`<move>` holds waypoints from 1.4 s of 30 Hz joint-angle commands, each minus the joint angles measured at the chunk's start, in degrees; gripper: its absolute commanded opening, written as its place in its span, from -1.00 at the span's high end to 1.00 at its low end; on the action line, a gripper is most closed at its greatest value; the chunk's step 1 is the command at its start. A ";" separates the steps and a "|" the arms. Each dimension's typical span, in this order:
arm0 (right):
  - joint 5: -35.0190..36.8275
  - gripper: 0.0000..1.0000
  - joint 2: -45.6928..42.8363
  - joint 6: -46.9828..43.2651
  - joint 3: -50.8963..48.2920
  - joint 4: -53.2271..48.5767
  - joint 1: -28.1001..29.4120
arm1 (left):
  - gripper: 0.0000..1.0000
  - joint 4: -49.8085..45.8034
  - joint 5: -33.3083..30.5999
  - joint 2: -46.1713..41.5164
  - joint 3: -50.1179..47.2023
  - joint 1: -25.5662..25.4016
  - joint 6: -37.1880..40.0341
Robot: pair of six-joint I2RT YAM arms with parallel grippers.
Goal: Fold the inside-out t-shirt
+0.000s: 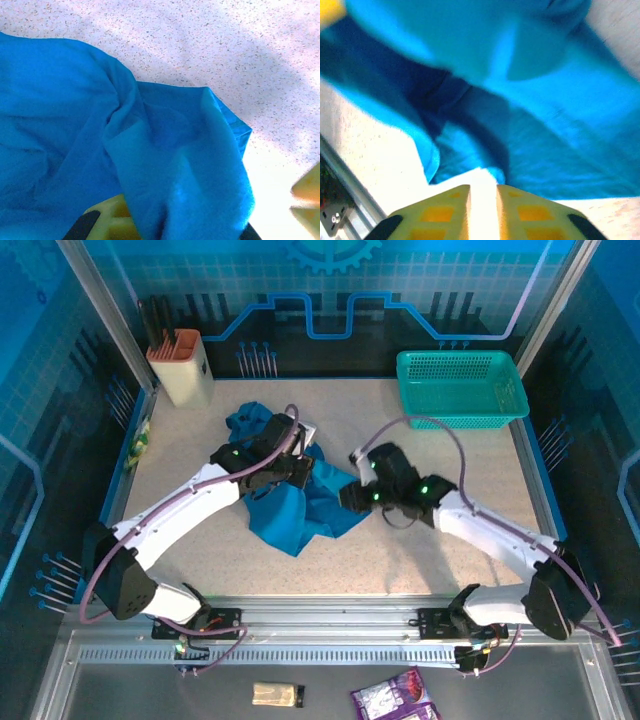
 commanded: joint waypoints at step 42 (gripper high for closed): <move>12.86 0.54 15.31 -1.68 -2.01 24.81 1.05 | 1.00 -7.52 17.18 -16.03 0.06 3.14 -3.82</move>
